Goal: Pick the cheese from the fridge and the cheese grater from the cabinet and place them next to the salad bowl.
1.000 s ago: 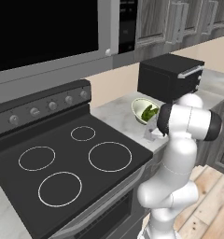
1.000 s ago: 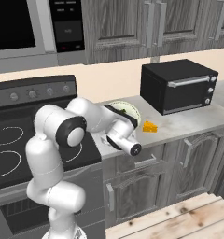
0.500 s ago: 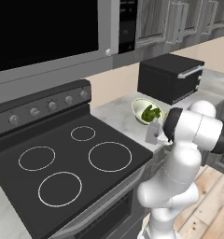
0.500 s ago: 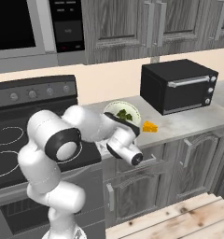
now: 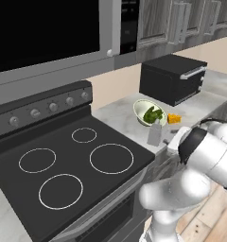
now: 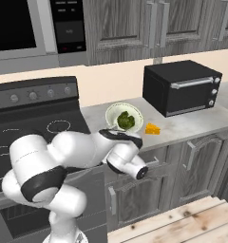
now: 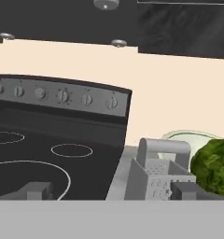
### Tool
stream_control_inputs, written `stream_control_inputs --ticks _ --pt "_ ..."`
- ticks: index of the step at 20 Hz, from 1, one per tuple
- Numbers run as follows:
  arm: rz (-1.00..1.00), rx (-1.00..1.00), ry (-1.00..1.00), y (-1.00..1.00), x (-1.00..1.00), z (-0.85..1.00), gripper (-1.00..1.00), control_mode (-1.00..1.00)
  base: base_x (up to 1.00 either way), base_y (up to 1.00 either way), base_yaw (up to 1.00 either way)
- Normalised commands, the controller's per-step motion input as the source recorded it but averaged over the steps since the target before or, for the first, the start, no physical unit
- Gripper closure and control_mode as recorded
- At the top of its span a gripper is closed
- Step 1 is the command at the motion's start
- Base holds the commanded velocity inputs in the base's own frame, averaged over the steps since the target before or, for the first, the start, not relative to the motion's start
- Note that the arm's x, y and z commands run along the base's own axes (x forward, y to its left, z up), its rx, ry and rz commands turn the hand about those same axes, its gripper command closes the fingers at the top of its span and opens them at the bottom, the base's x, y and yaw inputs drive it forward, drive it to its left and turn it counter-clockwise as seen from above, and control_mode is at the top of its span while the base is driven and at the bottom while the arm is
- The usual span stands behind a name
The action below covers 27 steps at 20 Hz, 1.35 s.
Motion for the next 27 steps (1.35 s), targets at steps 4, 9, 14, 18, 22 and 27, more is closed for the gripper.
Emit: stream_control_inputs --ticks 4,9,14,18,22,27 --pt "0.06 -0.01 0.17 0.0 -0.2 1.0 -1.0 -1.0 0.0 0.0 0.0" --pt "0.03 0.0 0.23 0.0 -0.35 0.98 -1.0 -1.0 0.0 0.0 0.0" --pt "0.0 -0.01 0.12 0.0 -0.74 0.8 -1.0 -1.0 0.0 0.0 0.0" --pt "0.0 -0.13 -0.03 0.09 -0.77 0.6 -1.0 -1.0 0.0 0.0 0.0" --pt "-0.08 -0.26 -0.01 0.25 -0.59 0.61 -1.0 -1.0 0.0 0.0 0.0" --pt "-0.22 -0.33 0.1 0.11 -0.14 0.42 -1.0 -1.0 0.0 0.0 0.0"
